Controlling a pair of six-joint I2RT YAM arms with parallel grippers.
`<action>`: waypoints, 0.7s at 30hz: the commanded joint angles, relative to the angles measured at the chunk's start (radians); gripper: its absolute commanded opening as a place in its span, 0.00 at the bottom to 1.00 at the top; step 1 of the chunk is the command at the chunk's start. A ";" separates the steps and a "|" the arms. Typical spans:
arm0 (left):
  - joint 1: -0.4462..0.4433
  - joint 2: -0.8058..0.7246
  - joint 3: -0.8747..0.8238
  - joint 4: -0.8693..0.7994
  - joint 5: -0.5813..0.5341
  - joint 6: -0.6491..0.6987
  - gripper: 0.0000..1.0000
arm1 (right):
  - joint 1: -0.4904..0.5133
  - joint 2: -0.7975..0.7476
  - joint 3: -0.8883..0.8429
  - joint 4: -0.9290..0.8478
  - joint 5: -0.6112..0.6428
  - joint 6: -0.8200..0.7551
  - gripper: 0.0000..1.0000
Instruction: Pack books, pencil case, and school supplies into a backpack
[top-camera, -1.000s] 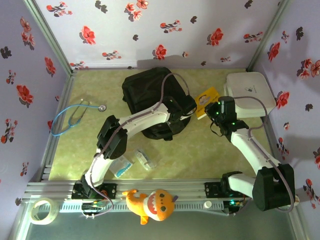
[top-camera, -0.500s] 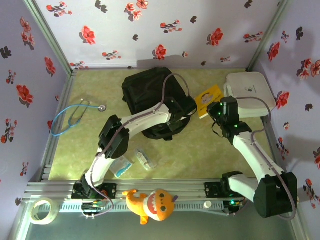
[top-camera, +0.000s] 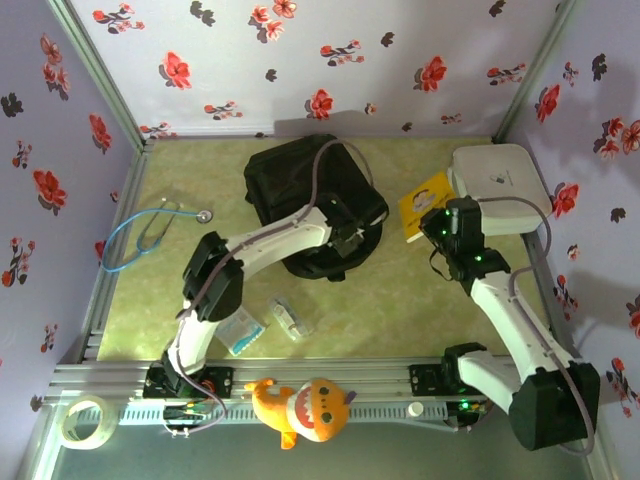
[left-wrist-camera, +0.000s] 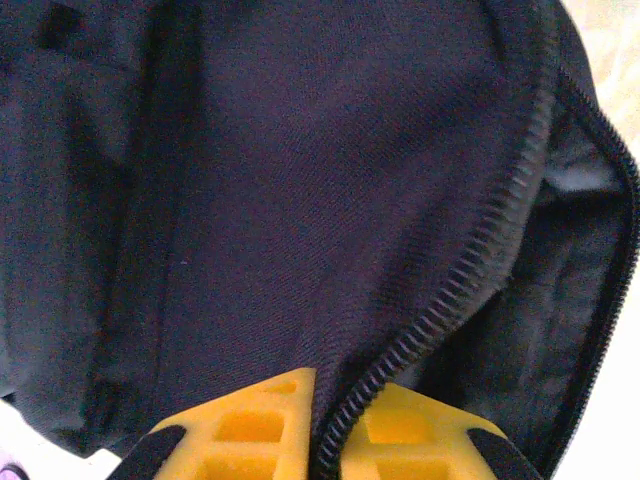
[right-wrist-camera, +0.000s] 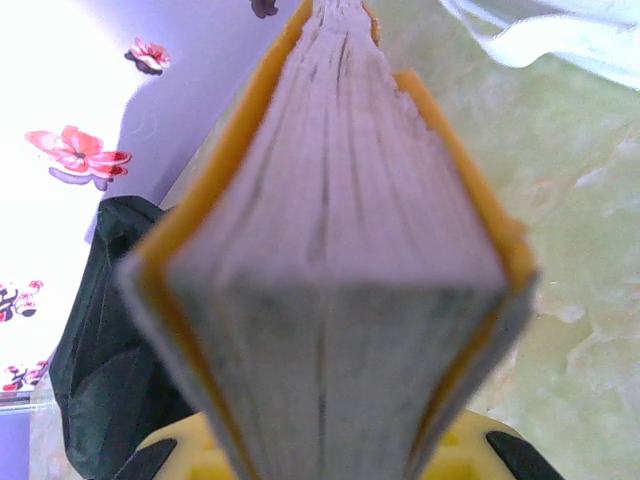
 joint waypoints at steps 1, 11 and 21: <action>0.025 -0.108 -0.027 0.115 -0.029 -0.026 0.03 | -0.010 -0.040 0.064 -0.006 0.041 -0.056 0.15; 0.077 -0.170 -0.039 0.264 -0.029 -0.106 0.00 | -0.012 -0.072 0.043 0.074 -0.214 -0.062 0.15; 0.082 -0.209 -0.053 0.382 -0.020 -0.085 0.00 | -0.009 0.008 -0.043 0.265 -0.522 0.051 0.15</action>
